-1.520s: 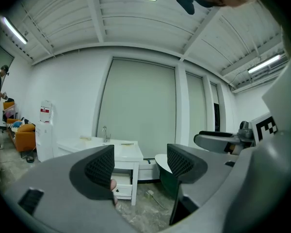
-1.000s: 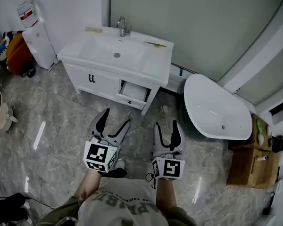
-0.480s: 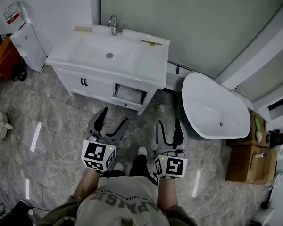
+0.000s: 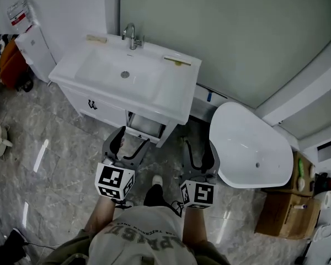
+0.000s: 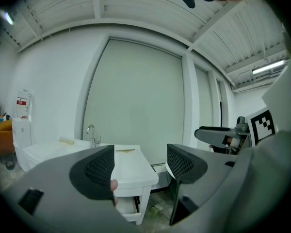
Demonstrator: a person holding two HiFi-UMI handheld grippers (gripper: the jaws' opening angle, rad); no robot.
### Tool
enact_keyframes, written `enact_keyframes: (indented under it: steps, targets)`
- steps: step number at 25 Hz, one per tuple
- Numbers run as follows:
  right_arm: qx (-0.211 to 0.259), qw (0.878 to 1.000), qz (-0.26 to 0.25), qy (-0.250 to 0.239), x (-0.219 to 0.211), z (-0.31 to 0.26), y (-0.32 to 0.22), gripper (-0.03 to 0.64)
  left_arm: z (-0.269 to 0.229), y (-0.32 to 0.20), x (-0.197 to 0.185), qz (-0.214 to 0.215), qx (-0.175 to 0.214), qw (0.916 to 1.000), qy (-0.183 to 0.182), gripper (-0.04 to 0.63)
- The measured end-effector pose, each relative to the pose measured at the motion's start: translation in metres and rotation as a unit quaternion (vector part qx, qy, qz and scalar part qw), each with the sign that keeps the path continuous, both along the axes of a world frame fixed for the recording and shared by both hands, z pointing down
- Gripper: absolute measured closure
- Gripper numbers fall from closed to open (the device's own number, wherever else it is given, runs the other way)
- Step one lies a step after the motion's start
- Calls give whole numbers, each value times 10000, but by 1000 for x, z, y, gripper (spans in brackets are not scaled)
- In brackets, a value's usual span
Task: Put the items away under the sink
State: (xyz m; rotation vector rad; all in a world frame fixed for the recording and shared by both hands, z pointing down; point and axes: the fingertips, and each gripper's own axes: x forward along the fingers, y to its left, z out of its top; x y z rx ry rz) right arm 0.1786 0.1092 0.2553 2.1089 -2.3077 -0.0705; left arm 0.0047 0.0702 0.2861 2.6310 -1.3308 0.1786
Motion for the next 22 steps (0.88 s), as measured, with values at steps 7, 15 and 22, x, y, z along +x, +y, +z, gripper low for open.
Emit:
enact_keyframes:
  steps: [7, 15, 22]
  targets:
    - [21, 9985, -539, -54, 63, -4, -77, 365, -14, -60, 70, -356, 127, 9992, -84, 270]
    - [-158, 9955, -935, -68, 105, 11, -129, 365, -15, -99, 111, -595, 104, 9977, -299, 270]
    - [-431, 9943, -971, -29, 120, 36, -166, 365, 4, -131, 122, -615, -114, 9972, -410, 270]
